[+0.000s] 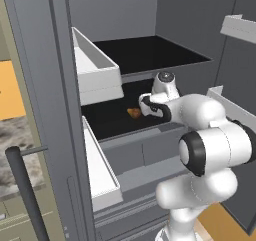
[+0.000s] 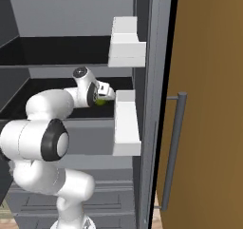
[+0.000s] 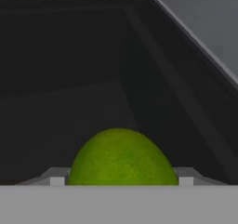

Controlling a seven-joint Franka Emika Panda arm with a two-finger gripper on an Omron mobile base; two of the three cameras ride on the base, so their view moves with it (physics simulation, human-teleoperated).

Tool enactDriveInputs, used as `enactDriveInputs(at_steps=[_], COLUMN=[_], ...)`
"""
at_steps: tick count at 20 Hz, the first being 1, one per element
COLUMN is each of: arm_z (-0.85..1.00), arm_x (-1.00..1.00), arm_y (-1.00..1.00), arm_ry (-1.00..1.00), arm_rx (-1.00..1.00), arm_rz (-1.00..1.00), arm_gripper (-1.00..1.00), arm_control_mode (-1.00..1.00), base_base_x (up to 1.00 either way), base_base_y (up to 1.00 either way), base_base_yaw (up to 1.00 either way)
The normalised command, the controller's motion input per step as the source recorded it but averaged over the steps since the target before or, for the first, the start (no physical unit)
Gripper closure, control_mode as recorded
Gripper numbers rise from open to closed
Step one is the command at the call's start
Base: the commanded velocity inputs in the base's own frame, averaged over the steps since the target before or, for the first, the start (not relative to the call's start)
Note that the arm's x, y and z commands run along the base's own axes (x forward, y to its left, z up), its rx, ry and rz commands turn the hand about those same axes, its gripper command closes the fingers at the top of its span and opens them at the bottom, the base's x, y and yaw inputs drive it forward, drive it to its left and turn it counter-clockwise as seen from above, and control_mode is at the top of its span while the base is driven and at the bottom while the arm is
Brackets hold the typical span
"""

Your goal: Open the fridge, remove the pear, lime, and steak, and place them on any counter.

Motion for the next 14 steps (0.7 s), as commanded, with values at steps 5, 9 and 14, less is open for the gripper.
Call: enactDriveInputs(at_steps=[5, 9, 14], arm_z=[0.09, 0.63, 0.96], arm_x=[-1.0, -1.0, -1.0], arm_y=[0.0, 0.02, 0.14], arm_ry=[-0.21, -0.07, 0.03], arm_rx=[0.03, 0.02, 0.0], arm_rz=[0.08, 0.09, 0.07], arm_gripper=[1.0, 1.0, 1.0], arm_control_mode=[-1.0, -1.0, -1.0], base_base_x=[0.0, 0.0, 0.0], base_base_y=[0.0, 0.0, 0.0], base_base_yaw=[0.0, 0.0, 0.0])
